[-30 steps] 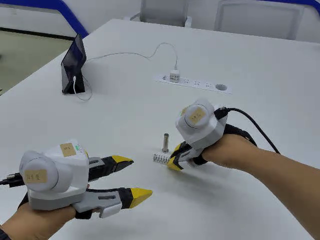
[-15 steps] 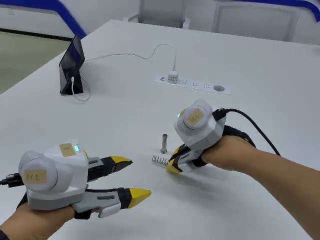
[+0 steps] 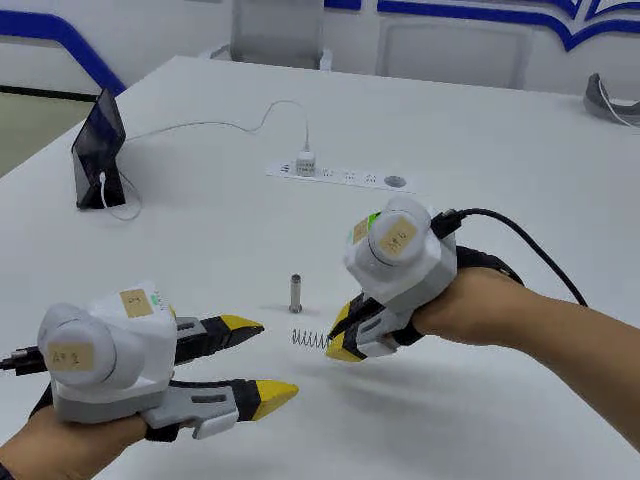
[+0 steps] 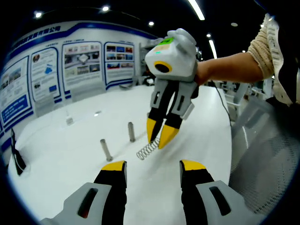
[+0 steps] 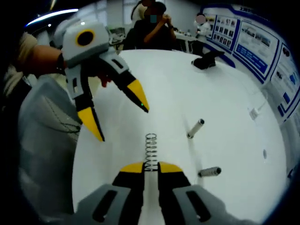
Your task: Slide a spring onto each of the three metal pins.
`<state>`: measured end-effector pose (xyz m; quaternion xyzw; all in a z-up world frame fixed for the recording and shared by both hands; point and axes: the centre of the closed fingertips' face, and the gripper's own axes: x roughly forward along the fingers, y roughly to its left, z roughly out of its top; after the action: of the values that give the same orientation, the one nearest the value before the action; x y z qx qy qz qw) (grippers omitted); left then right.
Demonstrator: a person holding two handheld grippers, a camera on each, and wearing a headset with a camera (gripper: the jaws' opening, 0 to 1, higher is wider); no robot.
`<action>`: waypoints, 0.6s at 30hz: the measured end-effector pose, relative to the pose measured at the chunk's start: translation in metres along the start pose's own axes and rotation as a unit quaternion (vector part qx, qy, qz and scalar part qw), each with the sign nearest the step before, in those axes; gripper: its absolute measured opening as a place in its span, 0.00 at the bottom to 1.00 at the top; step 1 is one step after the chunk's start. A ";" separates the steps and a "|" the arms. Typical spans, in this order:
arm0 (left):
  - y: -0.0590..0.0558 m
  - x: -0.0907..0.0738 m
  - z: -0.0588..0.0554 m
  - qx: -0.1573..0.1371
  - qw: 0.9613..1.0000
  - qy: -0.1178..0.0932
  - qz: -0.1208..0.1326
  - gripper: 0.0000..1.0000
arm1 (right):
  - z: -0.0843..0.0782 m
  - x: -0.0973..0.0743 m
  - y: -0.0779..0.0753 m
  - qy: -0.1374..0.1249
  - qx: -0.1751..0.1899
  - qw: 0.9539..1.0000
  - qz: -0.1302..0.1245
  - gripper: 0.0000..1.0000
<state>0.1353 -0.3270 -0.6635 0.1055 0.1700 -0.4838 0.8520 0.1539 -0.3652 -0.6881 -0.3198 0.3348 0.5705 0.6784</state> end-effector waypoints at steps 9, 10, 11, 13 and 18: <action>-0.024 0.011 0.004 0.026 0.999 -0.001 -0.039 0.41 | -0.010 -0.023 0.030 0.016 -0.022 1.000 0.008 0.12; -0.027 0.013 0.003 0.035 0.998 0.001 -0.045 0.40 | -0.011 -0.024 0.034 0.020 -0.025 0.999 0.011 0.12; -0.029 0.014 0.003 0.039 0.998 0.003 -0.048 0.39 | -0.012 -0.025 0.037 0.023 -0.028 0.999 0.012 0.12; -0.034 0.015 0.002 0.047 0.997 0.004 -0.057 0.37 | -0.013 -0.027 0.043 0.027 -0.035 0.999 0.015 0.12; -0.043 0.018 0.004 0.062 0.995 0.005 -0.074 0.30 | -0.012 -0.031 0.051 0.033 -0.047 0.998 0.021 0.12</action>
<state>0.1072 -0.3644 -0.6671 0.1477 0.1511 -0.5549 0.8047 0.0985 -0.3847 -0.6723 -0.3630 0.3365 0.5885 0.6393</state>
